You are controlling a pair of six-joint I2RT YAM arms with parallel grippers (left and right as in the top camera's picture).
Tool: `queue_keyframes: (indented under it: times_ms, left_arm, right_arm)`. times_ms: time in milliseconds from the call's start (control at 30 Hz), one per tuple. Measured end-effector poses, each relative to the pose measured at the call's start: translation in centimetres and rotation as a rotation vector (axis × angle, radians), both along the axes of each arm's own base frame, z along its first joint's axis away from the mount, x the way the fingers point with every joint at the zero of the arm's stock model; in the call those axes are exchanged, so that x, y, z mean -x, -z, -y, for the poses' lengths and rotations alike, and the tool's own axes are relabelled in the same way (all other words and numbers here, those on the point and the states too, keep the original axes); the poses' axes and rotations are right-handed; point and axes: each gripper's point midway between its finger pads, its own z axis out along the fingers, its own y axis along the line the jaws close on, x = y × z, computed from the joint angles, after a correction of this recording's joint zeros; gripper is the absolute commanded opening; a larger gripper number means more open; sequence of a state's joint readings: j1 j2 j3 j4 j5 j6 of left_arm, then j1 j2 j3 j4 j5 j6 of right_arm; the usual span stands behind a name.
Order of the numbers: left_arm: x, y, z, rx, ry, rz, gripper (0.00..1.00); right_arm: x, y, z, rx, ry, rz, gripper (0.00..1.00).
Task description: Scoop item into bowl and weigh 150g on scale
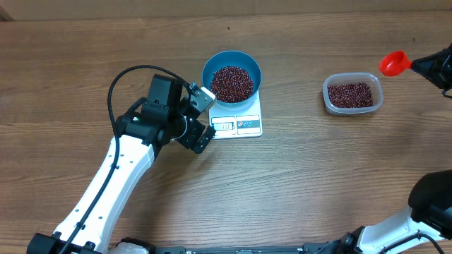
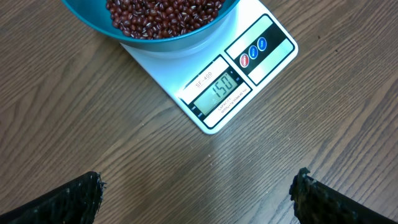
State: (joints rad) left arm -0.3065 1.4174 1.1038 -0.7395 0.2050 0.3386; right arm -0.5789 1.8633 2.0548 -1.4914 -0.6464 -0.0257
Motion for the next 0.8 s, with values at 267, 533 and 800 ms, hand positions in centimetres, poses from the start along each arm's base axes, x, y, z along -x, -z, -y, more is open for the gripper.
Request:
queue_keyframes:
  times_ms: [267,533,800]
  left_arm:
    - [0.00,0.00,0.00,0.000,0.000,0.000,1.00]
    - [0.00,0.00,0.00,0.000,0.000,0.000,1.00]
    - [0.00,0.00,0.00,0.000,0.000,0.000,1.00]
  right_arm:
    - [0.26,0.11,-0.16,-0.008,0.000,-0.013,0.04]
    - [-0.25,-0.10,0.16,0.008,0.000,0.013,0.04]
    - [-0.43,-0.18,0.28,0.014,0.000,0.022,0.04]
